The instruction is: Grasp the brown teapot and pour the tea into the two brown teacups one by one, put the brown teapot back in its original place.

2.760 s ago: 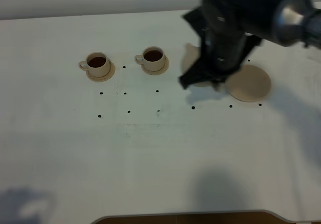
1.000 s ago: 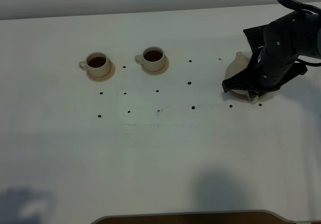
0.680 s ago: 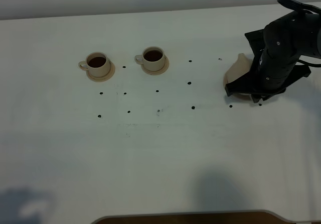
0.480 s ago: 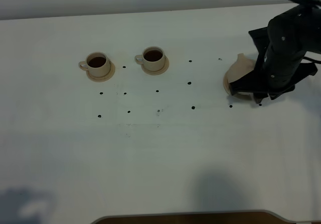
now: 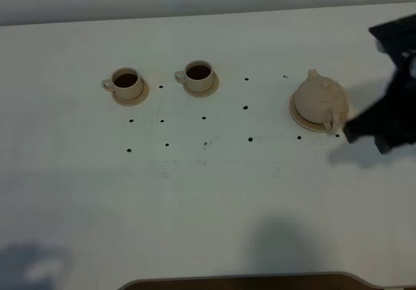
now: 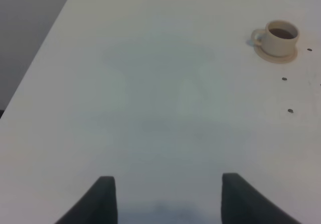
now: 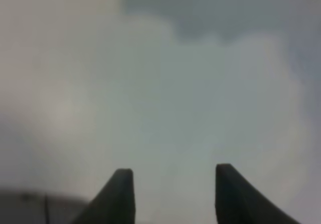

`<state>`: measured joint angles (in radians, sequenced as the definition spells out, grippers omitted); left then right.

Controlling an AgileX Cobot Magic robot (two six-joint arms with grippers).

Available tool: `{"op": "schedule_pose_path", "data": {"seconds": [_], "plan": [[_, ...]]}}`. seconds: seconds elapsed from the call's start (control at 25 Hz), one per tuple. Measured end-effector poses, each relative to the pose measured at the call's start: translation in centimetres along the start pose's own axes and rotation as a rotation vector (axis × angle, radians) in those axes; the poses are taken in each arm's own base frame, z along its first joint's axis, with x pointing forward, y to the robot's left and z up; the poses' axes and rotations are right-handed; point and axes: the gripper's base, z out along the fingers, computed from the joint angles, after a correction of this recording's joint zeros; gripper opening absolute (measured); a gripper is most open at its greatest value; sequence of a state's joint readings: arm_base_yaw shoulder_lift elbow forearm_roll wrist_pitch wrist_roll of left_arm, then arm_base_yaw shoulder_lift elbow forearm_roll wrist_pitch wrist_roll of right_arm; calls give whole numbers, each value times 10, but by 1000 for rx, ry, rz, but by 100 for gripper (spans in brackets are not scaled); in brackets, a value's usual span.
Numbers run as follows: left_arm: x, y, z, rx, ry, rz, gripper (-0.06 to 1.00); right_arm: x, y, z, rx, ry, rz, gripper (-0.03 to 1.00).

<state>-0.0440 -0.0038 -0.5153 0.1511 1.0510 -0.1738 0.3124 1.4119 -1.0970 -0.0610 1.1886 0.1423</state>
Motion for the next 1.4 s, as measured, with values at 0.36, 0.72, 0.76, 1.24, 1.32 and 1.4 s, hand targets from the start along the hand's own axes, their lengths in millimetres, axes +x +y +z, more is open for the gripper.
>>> {"op": "schedule_pose_path", "data": {"seconds": [0.36, 0.72, 0.76, 1.24, 1.32, 1.4], "plan": [[0, 0, 0, 0, 0, 0, 50, 124, -9, -27, -97, -184, -21, 39], [0, 0, 0, 0, 0, 0, 50, 195, -12, -20, -167, -400, -78, 39], [0, 0, 0, 0, 0, 0, 50, 198, -12, -19, -169, -426, -80, 39], [0, 0, 0, 0, 0, 0, 50, 202, -12, -13, -175, -502, -82, 39], [0, 0, 0, 0, 0, 0, 50, 201, -12, -13, -175, -503, -82, 39], [0, 0, 0, 0, 0, 0, 50, 201, -13, -13, -175, -503, -72, 39]]}}
